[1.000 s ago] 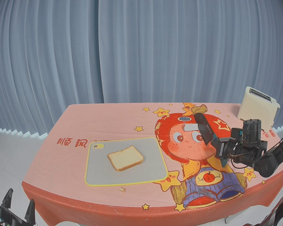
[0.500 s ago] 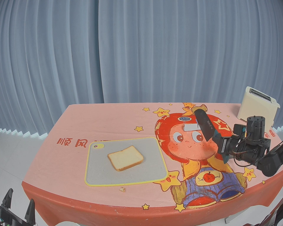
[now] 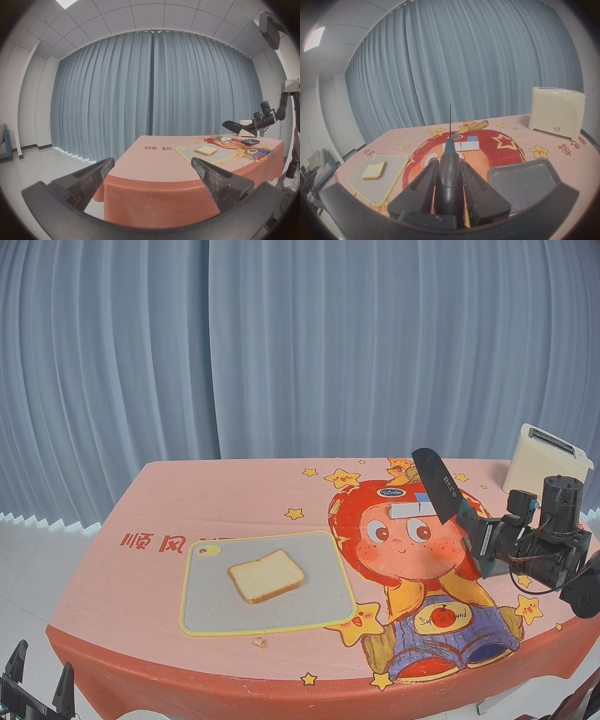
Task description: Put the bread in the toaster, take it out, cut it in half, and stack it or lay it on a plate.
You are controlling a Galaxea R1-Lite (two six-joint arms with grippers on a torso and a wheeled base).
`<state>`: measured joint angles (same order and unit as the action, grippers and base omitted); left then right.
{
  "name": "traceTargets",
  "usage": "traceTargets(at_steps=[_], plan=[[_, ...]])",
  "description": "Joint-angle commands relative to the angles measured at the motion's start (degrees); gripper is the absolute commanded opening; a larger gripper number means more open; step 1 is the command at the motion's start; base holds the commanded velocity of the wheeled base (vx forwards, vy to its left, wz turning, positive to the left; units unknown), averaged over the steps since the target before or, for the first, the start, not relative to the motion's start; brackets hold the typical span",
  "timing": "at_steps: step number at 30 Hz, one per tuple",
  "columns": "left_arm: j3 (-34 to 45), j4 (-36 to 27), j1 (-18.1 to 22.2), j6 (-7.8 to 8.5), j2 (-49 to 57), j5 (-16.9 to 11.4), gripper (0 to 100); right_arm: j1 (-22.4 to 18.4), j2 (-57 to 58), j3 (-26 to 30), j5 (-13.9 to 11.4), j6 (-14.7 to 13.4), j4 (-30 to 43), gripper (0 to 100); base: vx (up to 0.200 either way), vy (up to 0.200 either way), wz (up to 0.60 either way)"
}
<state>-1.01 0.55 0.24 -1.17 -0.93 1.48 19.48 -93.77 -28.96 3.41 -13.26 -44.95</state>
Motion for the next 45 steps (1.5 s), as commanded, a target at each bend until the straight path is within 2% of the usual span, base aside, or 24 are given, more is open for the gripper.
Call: traceTargets(at_steps=[1, 6, 12, 18, 39, 45], plan=[[1.01, 0.07, 0.02, 0.03, 0.22, 0.02, 100, 2.49, 3.95, 1.02, 0.01, -0.01, -0.05, 0, 0.000, 0.000, 0.00], [1.01, -0.02, 0.02, 0.03, 0.22, 0.02, 100, 4.78, 8.08, 1.19, -0.78, -0.01, 0.56, 0, 0.000, 0.000, 0.00], [1.01, 0.07, 0.02, -0.06, 0.22, 0.11, 100, 4.69, 11.15, 3.48, -1.04, -0.54, -0.23, 0, 0.000, 0.000, 0.00], [1.01, -0.02, 0.02, 0.03, 0.22, 0.02, 100, 4.95, 11.33, 4.00, -3.15, -0.27, -0.23, 0, 0.000, 0.000, 0.00], [1.01, -0.02, 0.02, -0.15, 0.22, 0.19, 100, 8.56, 13.17, 4.79, -3.24, -0.01, -0.23, 0, 0.000, 0.000, 0.00], [1.01, -0.02, 0.02, -0.15, 0.22, 0.19, 100, 9.08, 13.17, 4.88, -3.24, 0.08, -0.23, 0, 0.000, 0.200, 0.00]])
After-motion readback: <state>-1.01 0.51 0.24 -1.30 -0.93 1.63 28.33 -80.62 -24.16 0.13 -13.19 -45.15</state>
